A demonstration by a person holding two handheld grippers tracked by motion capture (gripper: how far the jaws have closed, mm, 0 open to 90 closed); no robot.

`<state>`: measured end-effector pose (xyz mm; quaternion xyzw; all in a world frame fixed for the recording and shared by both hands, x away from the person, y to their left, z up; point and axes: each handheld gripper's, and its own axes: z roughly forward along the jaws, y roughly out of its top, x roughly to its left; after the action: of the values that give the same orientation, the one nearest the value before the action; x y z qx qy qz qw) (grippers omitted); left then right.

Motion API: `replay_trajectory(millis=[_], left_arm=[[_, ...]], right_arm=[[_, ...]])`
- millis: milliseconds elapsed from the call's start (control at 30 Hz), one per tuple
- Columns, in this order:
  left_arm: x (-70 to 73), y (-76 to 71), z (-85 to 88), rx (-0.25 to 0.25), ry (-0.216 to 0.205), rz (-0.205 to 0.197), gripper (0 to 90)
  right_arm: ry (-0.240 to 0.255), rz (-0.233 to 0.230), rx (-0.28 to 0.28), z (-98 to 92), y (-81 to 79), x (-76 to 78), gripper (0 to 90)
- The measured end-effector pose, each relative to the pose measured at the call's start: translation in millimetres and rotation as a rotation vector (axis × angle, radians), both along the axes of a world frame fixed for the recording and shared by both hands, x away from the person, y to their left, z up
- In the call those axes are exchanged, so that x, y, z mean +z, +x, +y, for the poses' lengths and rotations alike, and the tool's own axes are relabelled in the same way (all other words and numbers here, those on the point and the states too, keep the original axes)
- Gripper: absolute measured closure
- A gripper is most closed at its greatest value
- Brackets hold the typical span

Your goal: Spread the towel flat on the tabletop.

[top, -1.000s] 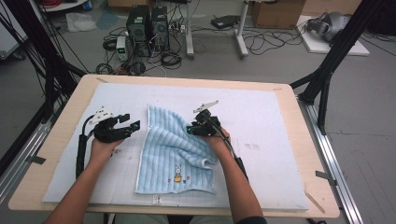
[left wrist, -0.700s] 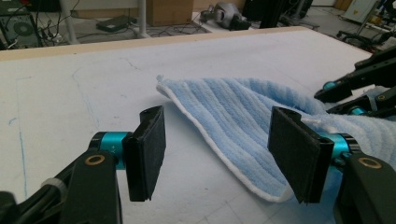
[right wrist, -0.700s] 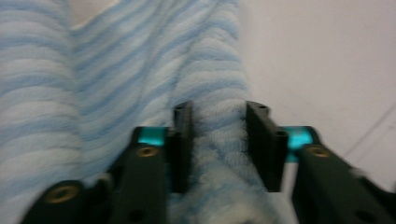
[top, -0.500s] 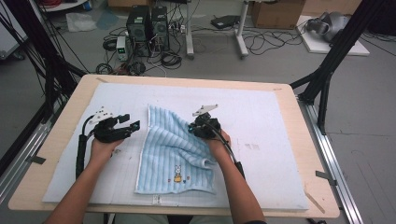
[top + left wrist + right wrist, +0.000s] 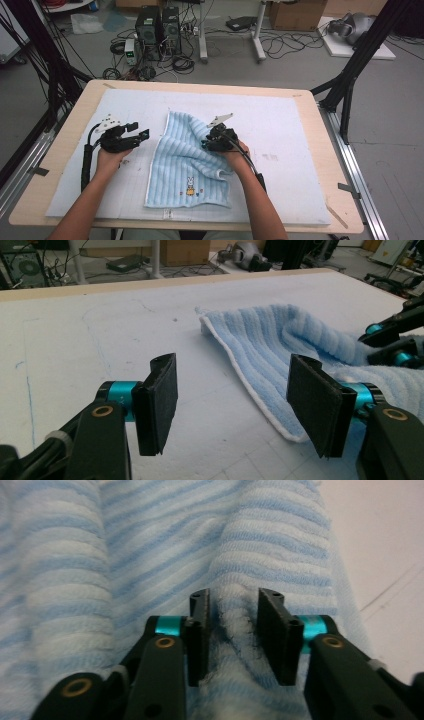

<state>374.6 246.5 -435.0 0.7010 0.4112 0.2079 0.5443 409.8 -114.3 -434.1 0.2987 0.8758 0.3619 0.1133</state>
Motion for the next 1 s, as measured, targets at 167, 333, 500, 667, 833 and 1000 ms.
replay_trajectory(millis=[167, 333, 500, 667, 833, 1000], left_arm=[[-0.2, 0.0, -0.7, 0.001, -0.002, -0.001, 37.6], [-0.8, 0.3, -2.2, -0.002, 0.002, -0.003, 37.6], [-0.9, 0.4, -2.4, -0.003, 0.002, -0.001, 37.6], [-1.4, 0.3, -2.1, 0.000, 0.001, 0.006, 37.5], [-1.5, -0.1, -4.7, -0.005, 0.005, 0.007, 37.5], [-2.8, 0.4, -6.6, -0.016, 0.011, 0.009, 37.6]], right_arm=[[0.227, 0.021, -0.065, -25.0, 5.7, 15.9, 56.7], [0.161, -0.046, -0.313, -49.6, 14.5, 21.7, 57.4], [0.013, 0.038, -0.302, -36.0, 22.4, -0.5, 54.3], [-0.031, 0.039, -0.227, -30.0, 22.7, -2.8, 83.6], [-0.139, -0.113, -0.317, -34.5, 39.1, 12.5, 84.3], [-0.224, -0.278, -0.477, -47.2, 61.7, 27.5, 84.2]])
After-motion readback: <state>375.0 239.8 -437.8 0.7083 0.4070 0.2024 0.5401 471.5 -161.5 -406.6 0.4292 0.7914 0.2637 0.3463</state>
